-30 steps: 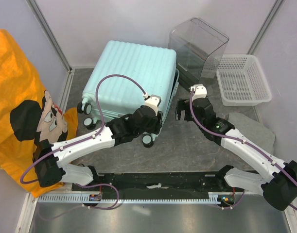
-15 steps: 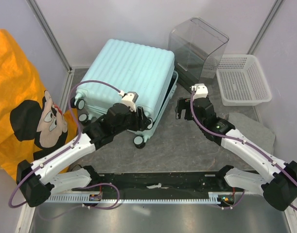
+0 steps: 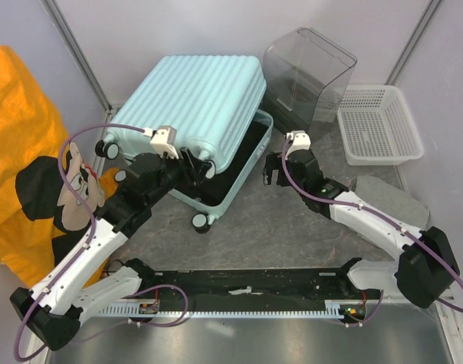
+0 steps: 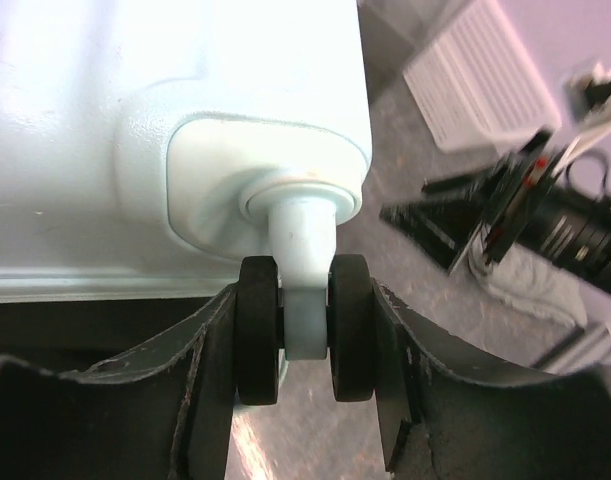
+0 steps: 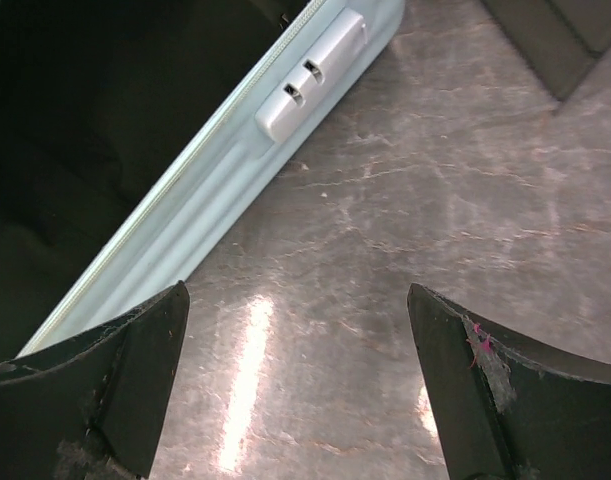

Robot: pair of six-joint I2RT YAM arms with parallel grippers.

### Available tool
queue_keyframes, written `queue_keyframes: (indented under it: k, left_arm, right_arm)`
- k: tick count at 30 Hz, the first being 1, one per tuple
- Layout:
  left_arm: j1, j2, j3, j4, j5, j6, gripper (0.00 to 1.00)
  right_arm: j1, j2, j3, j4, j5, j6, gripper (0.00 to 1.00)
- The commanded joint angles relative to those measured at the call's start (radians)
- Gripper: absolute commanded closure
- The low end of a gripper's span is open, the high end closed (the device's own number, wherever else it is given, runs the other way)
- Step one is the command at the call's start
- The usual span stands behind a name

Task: Open, take out, and arrange the luggage
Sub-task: Open the luggage at the center of the board.

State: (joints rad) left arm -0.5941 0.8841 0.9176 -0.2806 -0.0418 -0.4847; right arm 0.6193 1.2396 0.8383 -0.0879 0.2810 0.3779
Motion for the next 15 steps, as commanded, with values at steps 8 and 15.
queue_keyframes:
  k: [8,15]
  left_arm:
    - [0.218,-0.008,0.144,0.261,-0.262,0.190,0.98]
    - [0.345,0.024,0.132,0.412,-0.305,0.196,0.98]
  right_arm:
    - [-0.001,0.182,0.038,0.198,-0.132,0.075,0.02]
    - [-0.003,0.288,0.114,0.275,-0.178,0.108,0.02]
